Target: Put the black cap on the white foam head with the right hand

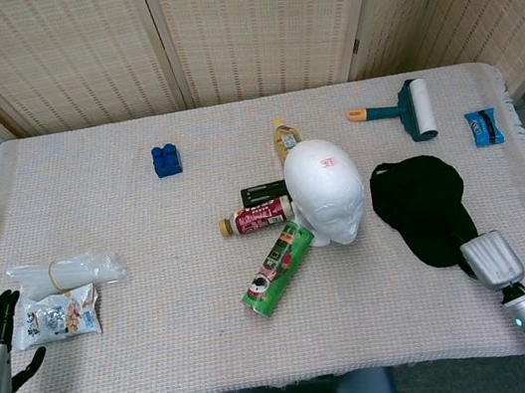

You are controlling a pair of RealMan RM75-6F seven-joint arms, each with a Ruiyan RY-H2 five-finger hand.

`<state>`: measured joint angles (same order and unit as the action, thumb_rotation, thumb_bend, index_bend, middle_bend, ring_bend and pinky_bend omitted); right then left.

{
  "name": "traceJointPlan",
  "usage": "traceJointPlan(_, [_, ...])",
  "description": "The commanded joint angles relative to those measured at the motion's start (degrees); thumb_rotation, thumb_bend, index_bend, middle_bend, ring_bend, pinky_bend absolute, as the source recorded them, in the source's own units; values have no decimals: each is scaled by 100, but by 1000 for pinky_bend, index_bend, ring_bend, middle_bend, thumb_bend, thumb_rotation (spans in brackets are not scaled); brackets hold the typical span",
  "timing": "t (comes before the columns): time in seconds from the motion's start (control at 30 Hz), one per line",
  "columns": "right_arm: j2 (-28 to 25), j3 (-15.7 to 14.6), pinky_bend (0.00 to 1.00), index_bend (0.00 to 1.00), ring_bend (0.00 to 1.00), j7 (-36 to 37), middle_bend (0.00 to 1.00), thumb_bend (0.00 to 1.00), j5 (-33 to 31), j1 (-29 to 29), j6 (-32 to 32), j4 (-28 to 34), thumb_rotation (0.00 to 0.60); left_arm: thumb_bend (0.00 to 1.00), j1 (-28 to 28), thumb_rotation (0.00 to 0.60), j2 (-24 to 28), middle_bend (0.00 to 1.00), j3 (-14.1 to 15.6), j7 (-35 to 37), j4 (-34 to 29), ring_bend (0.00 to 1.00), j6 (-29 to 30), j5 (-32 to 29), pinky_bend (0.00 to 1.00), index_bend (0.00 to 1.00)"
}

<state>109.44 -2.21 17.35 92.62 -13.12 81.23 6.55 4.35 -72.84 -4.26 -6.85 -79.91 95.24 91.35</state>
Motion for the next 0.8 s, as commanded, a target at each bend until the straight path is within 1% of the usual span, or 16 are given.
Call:
traceJointPlan(0.03, [28,11,1000,319,1000,-22,1000,238,-15,-27,-22,-6,600,221,0,600,-9,142,-15,2,18,141,15,-8,93,0])
traceJointPlan(0.2, [79,55,1000,319,1000,-7,1000,244,-64,-98,-27,1,600,221,-4,600,-32,143,-55,-20,51,141,57,-36,93,0])
traceJointPlan(0.5, [120,245,1000,320,1000,180,1000,248,-247,-244,150,47,600,221,-24,600,-60,146,-108,-17,99,145,170,-43,94,0])
traceJointPlan(0.6, [121,297,1000,334,1000,237,1000,254,-297,-294,179,58,600,221,-27,600,-62,147,-111,-4,101,146,190,-35,94,0])
traceJointPlan(0.8, [136,430,1000,406,1000,390,1000,333,-426,-420,165,109,600,220,-32,600,-81,154,-139,1,129,150,242,-37,95,0])
